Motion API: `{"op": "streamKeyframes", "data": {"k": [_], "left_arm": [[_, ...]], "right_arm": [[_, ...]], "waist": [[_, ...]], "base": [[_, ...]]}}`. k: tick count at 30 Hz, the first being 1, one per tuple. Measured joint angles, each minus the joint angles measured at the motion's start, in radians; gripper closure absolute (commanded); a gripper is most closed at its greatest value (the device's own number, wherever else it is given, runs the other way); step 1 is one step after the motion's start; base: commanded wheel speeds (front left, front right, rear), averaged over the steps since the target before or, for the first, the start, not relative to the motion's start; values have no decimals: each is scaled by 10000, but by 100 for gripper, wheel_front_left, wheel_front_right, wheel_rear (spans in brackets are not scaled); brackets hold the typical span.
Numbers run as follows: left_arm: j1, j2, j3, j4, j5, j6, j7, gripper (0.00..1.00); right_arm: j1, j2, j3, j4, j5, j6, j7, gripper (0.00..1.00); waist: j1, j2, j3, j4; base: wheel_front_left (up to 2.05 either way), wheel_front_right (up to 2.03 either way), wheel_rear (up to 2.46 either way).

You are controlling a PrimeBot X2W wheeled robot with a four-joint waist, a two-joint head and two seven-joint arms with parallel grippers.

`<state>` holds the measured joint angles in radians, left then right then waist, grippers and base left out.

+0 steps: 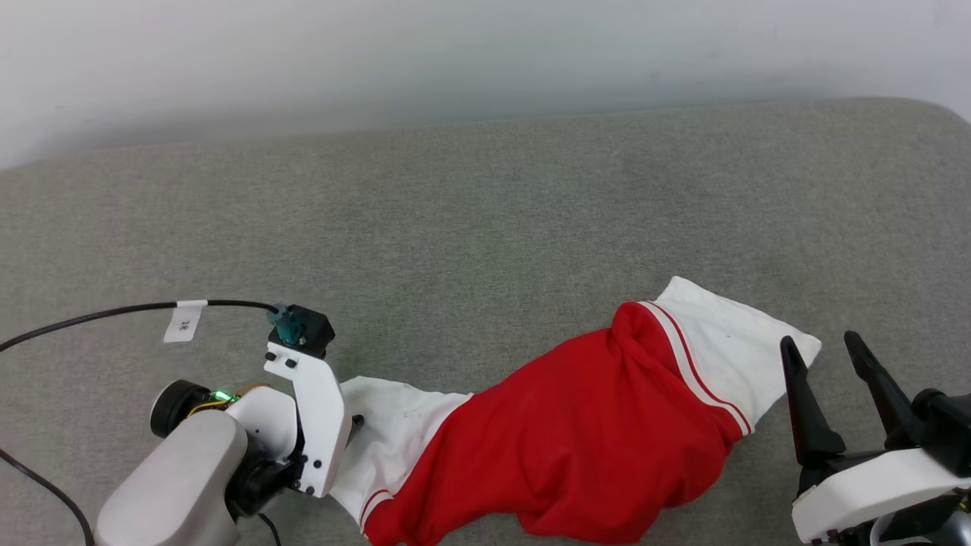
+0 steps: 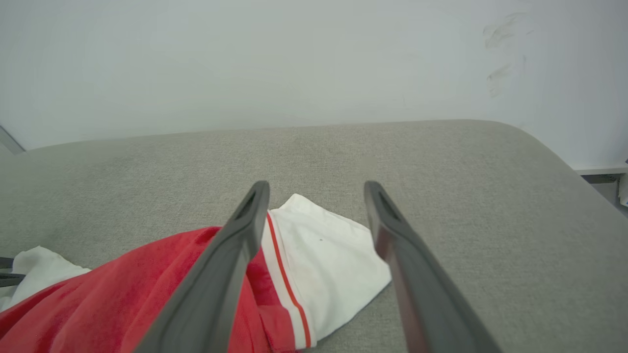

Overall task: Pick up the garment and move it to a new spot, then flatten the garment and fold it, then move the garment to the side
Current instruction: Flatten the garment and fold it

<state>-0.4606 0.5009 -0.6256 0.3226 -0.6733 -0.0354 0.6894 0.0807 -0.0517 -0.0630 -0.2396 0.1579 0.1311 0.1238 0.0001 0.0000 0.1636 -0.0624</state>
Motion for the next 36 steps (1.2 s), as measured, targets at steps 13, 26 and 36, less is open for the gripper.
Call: {"op": "streamKeyframes", "data": {"k": [13,26,36], "left_arm": [[-116,-757,-217,951,-441,-151,-92,100],[922,-510,867,-522,205,1567,-3206,100],[1051,-268,1430,-2654,550,2385,-4040,100]], "right_arm": [[-149,0,-261,512,282,-2,-173,0],[-267,-585,-1501,1607,1501,-2,1099,0],[-1945,-2243,-2253,3636,3030,-2,5076,0]], "waist": [[-1,0,49,-350],[-1,0,-793,287],[0,1,-268,697]], "base": [[0,0,0],[0,0,0],[0,0,0]]}}
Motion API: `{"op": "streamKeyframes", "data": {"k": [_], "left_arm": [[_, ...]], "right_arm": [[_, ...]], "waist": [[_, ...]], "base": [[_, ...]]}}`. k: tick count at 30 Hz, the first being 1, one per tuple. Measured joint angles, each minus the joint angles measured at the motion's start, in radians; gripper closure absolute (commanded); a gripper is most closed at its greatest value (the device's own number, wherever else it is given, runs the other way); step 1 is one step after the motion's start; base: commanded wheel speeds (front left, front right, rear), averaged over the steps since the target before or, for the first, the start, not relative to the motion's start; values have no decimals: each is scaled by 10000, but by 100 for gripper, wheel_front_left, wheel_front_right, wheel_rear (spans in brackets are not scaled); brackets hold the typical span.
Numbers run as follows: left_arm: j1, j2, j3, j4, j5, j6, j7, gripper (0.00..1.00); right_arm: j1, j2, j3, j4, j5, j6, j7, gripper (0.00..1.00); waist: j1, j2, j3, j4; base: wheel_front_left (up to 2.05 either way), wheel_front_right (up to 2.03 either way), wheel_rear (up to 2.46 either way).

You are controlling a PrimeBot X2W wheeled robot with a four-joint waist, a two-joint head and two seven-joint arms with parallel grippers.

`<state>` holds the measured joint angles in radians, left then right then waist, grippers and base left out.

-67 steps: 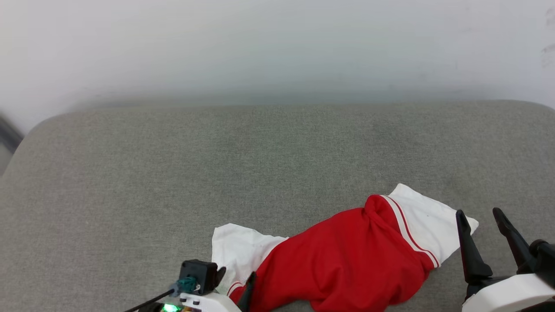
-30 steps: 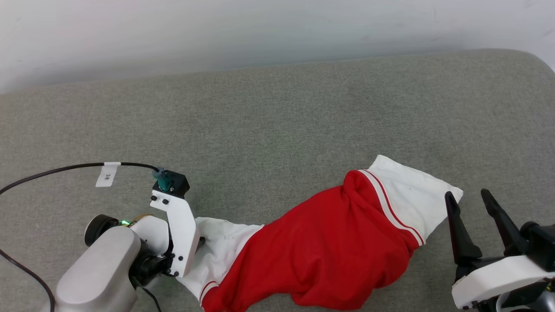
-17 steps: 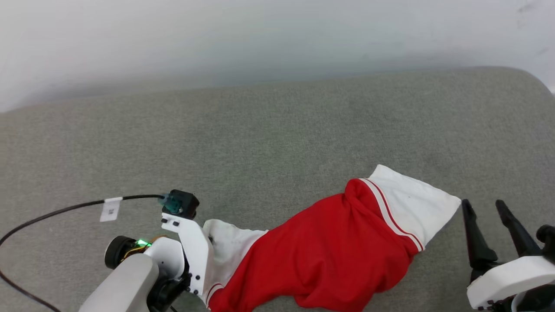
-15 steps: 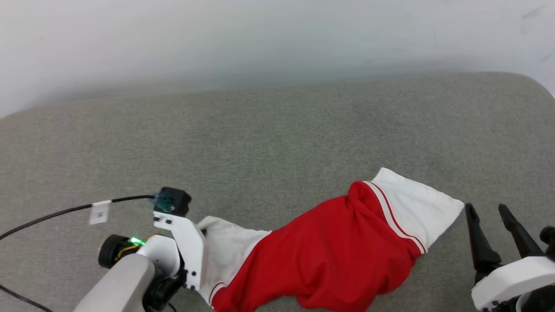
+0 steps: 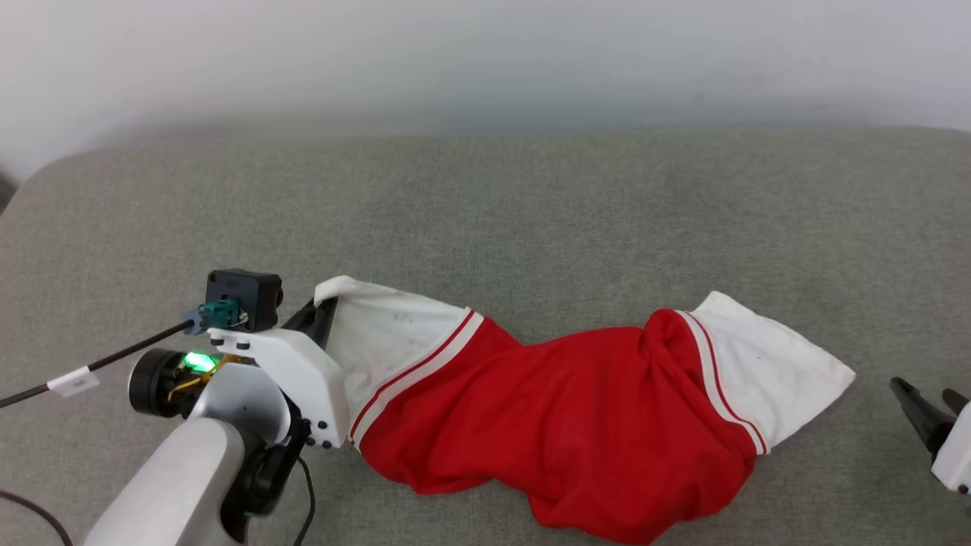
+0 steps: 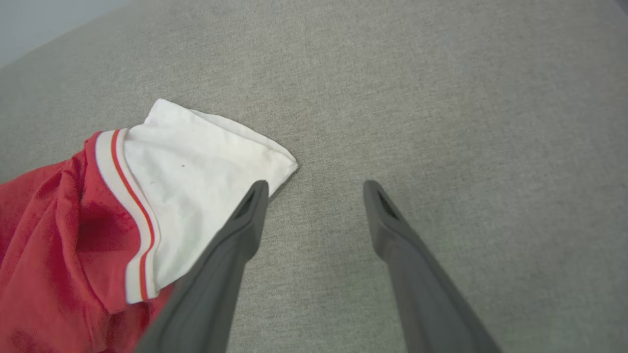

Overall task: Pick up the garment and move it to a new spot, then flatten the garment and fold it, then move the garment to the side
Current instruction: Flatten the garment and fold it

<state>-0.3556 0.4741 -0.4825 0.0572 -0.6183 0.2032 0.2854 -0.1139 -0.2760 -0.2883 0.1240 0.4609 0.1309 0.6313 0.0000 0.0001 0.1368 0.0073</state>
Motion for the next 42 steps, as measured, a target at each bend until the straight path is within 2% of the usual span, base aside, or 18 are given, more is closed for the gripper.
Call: {"op": "streamKeyframes", "data": {"k": [5,14,15,16,17,22,26,33,38,42], "left_arm": [[-334,-6,38,-548,173,100,-82,100],[-596,-31,-19,-777,270,169,-104,100],[-600,-38,-38,-775,272,169,-81,100],[-603,-42,-42,-769,270,167,-81,100],[-611,-46,-52,-754,267,163,-79,100],[-636,-48,-67,-539,188,82,-77,100],[-675,-56,-19,-288,82,-4,-165,100],[-1417,23,351,487,119,-144,-648,100],[-2314,59,656,1264,90,-286,-1039,100],[-3253,-134,780,2330,67,-550,-1384,100]], "right_arm": [[-895,-272,376,570,518,0,1825,0],[-1907,-426,1266,1843,846,0,2955,0],[-1972,-456,1323,1935,895,0,3039,53],[-2006,-508,1390,1983,953,-2,3116,53],[-2058,-545,1448,2031,1045,-4,3177,100],[-2134,-642,1868,2178,1342,-4,3227,100],[-2150,-936,2180,2019,1400,-2,2817,100],[-2873,-1774,2382,1453,314,0,1141,100],[-3760,-2017,2424,1607,-420,0,305,100],[-4614,-2090,2673,1971,-663,2,-48,100]], "waist": [[0,-1,597,195],[0,0,1391,479],[0,0,1427,504],[0,0,1454,525],[0,-1,1469,539],[0,0,1346,501],[1,0,1110,454],[0,0,370,296],[1,0,-223,119],[1,0,-544,-22]], "base": [[0,0,0],[0,0,0],[0,0,0],[0,0,0],[0,0,0],[0,0,0],[0,0,0],[0,0,0],[0,0,0],[0,0,0]]}}
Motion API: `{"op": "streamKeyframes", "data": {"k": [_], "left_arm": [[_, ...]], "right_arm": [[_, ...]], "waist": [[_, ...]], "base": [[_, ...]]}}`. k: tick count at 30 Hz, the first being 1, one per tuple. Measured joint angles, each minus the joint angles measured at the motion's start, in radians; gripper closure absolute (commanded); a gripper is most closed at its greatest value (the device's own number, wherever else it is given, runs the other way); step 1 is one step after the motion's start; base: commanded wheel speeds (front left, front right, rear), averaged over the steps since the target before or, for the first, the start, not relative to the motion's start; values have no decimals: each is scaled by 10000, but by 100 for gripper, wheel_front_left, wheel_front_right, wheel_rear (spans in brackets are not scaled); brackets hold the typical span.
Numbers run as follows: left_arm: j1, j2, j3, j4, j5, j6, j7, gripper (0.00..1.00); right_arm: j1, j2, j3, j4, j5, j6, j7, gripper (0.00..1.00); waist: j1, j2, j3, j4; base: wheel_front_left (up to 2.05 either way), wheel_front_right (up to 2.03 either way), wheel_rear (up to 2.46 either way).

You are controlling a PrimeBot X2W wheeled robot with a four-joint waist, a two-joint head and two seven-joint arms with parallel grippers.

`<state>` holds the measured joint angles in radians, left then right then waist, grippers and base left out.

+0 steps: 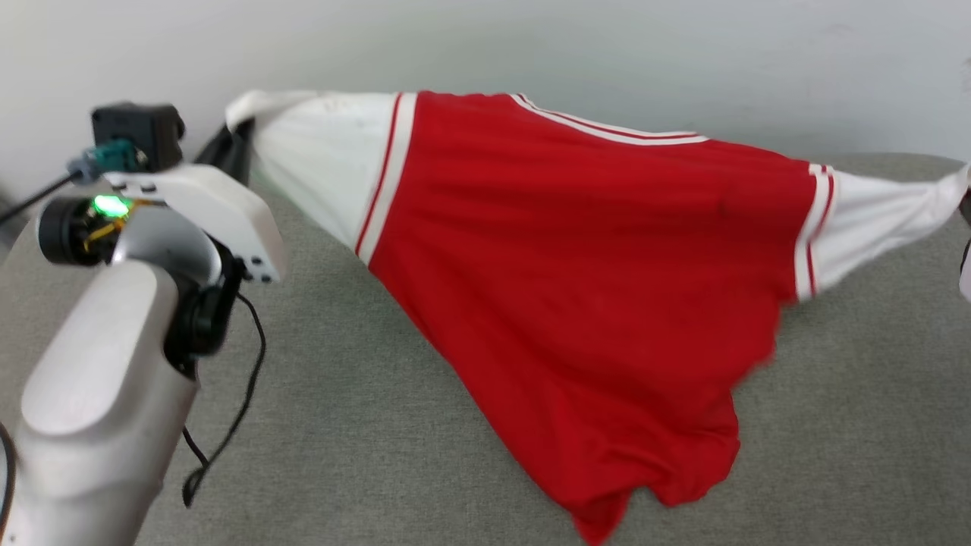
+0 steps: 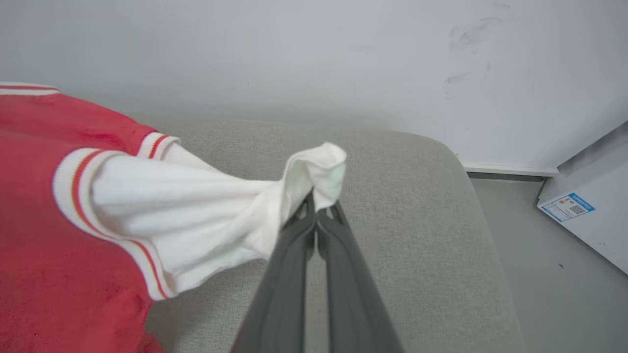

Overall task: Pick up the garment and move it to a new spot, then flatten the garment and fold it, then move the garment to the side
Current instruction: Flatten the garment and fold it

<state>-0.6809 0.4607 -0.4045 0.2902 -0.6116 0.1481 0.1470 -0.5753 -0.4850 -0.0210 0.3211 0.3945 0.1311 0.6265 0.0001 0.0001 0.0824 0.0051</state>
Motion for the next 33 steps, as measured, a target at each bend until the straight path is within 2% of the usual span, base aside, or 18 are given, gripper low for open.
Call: {"op": "streamKeyframes", "data": {"k": [7,12,23,33], "left_arm": [[-2337,-407,96,2278,94,-556,-650,100],[-4183,-610,150,3453,401,-604,-1218,100],[-7893,-591,556,4684,878,-709,-3114,100],[-9456,-598,767,5350,886,-903,-3812,100]], "right_arm": [[-2056,-171,685,667,-234,2,-646,100],[-3796,-228,1055,1183,-558,2,-1430,100],[-7566,-387,1551,2194,-1283,4,-3906,100],[-9312,-226,2236,3126,-1198,4,-5423,100]], "waist": [[0,0,179,-151],[0,0,692,-256],[1,0,2527,-514],[1,0,4043,-737]], "base": [[0,0,0],[0,0,0],[0,0,0],[0,0,0]]}}
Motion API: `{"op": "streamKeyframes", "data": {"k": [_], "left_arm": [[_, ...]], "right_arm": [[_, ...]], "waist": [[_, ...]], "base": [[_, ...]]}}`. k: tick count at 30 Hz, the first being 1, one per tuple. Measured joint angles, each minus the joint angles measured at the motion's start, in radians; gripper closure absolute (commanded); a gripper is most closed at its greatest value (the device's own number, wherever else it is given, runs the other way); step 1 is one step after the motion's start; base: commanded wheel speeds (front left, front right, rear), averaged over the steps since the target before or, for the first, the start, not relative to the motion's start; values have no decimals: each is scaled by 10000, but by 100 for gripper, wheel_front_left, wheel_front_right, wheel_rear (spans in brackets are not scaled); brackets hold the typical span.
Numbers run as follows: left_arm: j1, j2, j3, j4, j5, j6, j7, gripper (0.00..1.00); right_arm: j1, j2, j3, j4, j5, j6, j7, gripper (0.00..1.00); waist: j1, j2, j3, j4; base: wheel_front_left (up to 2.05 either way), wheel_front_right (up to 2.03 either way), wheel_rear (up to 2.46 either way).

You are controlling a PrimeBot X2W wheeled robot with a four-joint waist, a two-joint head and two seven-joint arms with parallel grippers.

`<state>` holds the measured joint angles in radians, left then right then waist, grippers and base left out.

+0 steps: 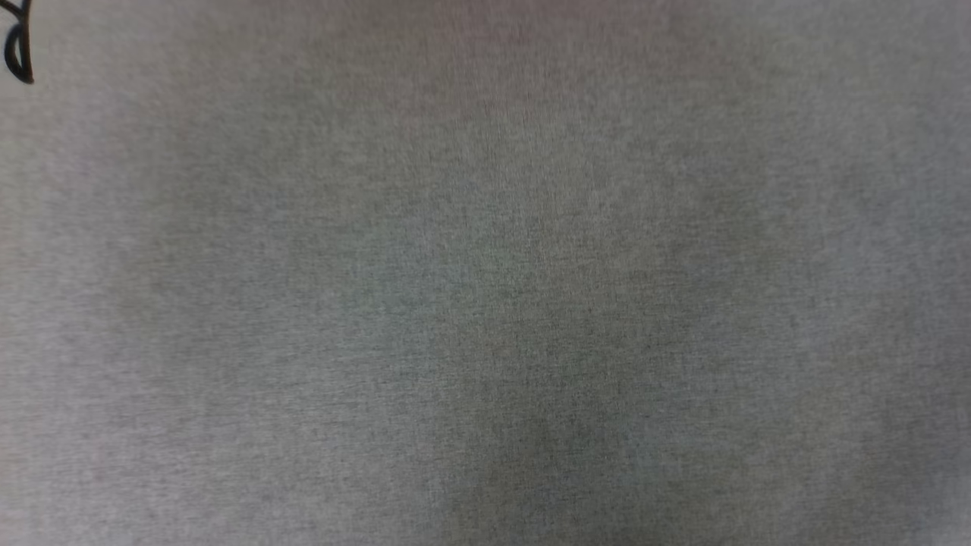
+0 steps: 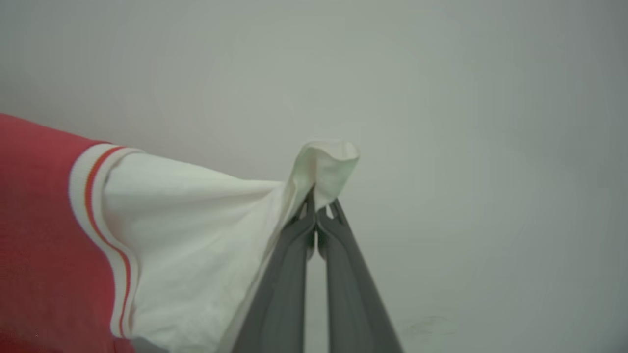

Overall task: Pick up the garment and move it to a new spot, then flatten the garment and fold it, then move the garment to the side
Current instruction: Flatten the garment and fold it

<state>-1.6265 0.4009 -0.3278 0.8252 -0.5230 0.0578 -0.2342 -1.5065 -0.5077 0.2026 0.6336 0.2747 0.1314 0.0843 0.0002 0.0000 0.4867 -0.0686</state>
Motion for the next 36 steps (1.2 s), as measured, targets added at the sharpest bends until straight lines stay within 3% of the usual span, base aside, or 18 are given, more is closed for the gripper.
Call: {"op": "streamKeyframes", "data": {"k": [9,17,18,26,36], "left_arm": [[253,-360,86,554,-82,-230,-244,100],[1303,-533,443,472,-176,-493,-259,100],[2114,-487,746,115,-211,-600,-272,100],[5849,-570,1699,-1319,-504,-836,-286,100],[11340,-809,1975,-3367,-949,-550,163,100]], "right_arm": [[-400,523,1166,1273,487,-2,-761,100],[-231,554,2184,1816,1333,-2,-1124,100],[292,437,2671,1710,1812,-2,-1321,100],[3003,-198,3657,545,3120,-2,-1413,100],[7886,-677,3116,-1296,4021,-2,-1053,100]], "waist": [[0,0,1132,-61],[-1,0,1095,-2],[0,0,813,24],[-1,0,-497,163],[-3,0,-2559,389]], "base": [[0,0,0],[0,0,0],[0,0,0],[0,0,0],[0,0,0]]}}
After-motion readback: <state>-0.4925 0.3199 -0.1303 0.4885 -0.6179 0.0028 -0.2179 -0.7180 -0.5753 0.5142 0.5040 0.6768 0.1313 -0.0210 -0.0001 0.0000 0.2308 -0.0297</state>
